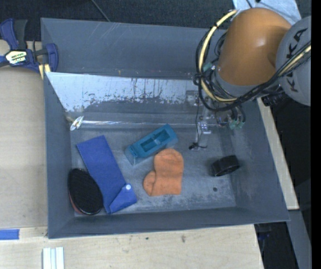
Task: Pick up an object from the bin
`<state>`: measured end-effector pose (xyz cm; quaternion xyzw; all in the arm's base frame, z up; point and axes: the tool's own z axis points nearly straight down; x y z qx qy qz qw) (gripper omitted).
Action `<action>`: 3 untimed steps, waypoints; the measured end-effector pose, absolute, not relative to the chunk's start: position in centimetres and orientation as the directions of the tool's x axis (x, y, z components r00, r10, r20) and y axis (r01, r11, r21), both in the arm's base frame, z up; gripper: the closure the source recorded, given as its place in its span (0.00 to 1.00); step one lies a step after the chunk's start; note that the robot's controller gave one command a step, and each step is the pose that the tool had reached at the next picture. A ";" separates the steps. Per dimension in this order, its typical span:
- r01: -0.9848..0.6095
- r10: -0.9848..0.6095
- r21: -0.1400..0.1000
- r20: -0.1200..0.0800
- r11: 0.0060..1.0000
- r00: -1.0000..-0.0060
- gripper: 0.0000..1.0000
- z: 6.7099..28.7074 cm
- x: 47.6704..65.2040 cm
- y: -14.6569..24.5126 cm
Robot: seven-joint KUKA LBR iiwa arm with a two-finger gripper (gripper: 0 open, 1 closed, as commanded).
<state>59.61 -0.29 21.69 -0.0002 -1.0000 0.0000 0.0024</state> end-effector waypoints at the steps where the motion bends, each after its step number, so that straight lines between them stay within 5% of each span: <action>1: 0.000 0.000 0.000 -0.004 1.000 -1.000 0.00 22.2 59.7 -0.3; 2: -0.068 -0.068 -0.001 -0.009 0.998 -0.998 0.00 18.5 59.4 1.8; 3: -0.050 -0.050 0.001 -0.006 0.999 -0.999 0.00 12.5 58.8 2.1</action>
Offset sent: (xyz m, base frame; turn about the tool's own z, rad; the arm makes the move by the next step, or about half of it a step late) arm -0.0088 0.0443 -0.0727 -0.1401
